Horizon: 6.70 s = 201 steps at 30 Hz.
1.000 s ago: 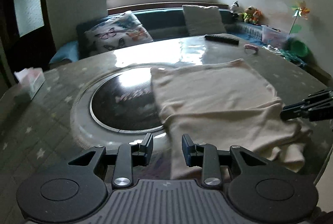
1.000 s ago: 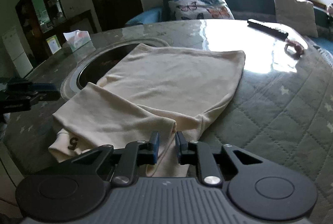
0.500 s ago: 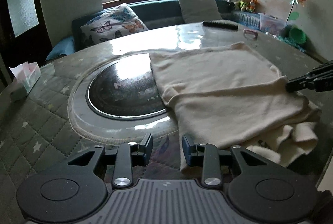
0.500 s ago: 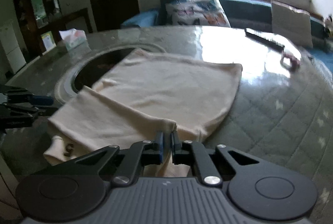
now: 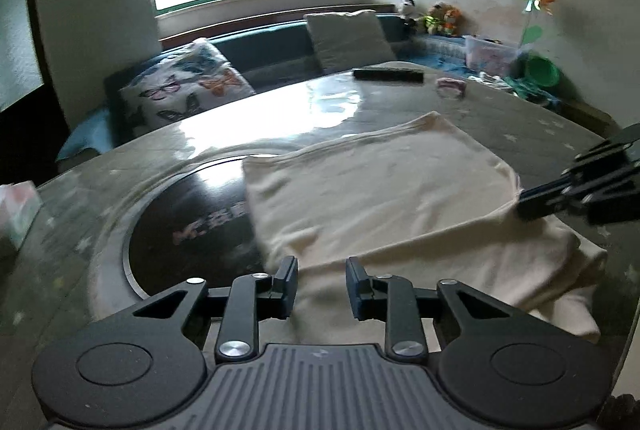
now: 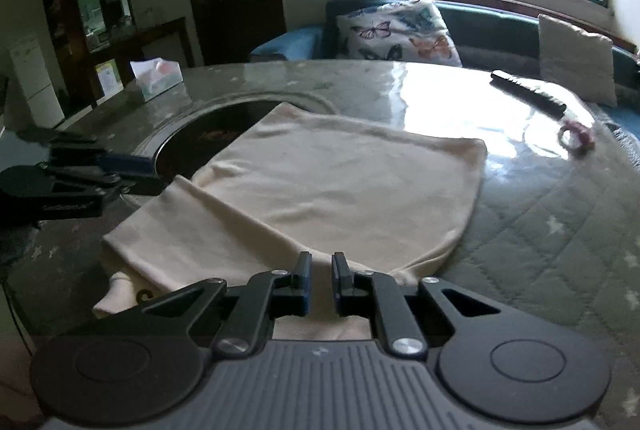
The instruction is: Fold clothes
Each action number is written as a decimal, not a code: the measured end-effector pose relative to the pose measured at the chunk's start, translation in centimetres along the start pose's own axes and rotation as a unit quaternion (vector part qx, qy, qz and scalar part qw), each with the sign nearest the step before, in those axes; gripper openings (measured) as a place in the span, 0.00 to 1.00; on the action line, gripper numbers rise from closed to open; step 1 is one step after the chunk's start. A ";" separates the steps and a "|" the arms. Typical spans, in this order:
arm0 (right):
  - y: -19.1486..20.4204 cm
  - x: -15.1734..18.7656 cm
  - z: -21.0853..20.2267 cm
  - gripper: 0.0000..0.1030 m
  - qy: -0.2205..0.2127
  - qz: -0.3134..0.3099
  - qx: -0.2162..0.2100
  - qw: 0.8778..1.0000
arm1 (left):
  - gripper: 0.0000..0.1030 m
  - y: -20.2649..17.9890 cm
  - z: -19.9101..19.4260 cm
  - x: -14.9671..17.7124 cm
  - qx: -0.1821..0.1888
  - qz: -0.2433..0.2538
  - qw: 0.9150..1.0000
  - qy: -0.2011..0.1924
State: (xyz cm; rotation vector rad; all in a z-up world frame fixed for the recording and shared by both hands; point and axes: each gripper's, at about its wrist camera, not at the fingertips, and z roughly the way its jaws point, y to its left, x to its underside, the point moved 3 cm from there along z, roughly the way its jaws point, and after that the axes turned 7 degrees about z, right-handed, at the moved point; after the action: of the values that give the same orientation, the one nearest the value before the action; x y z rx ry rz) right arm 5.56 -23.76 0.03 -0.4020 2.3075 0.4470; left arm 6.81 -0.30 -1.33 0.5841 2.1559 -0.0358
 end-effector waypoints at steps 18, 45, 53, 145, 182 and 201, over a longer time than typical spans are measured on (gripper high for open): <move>1.1 2.6 -2.1 0.07 0.041 -0.045 -0.011 0.998 | 0.27 -0.3 -0.8 1.4 -0.007 0.042 0.999 0.017; 3.1 4.1 -5.1 0.25 0.057 -0.121 -0.006 0.991 | 0.22 -9.0 -4.2 5.7 0.064 0.299 0.951 -0.056; 4.8 4.8 -5.7 0.41 0.052 -0.189 -0.025 0.980 | 0.12 -6.2 -2.9 1.4 0.084 0.201 0.974 -0.063; -2.3 -6.3 4.5 0.18 -0.007 0.004 -0.011 1.000 | 0.18 1.2 6.2 -4.2 0.044 0.091 0.995 -0.004; 11.7 -2.3 7.0 0.19 0.040 -0.154 -0.165 0.973 | 0.19 1.5 11.4 -6.2 0.142 0.134 0.978 0.073; 14.4 -1.3 7.3 0.17 0.018 -0.164 -0.168 0.972 | 0.19 1.4 11.3 -5.9 0.130 0.113 0.983 0.057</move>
State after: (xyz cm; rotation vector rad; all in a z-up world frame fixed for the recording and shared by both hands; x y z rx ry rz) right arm 4.93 -7.63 -1.07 -0.9474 2.1440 0.6684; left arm 18.88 -4.00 -3.54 1.0004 2.1980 -0.1671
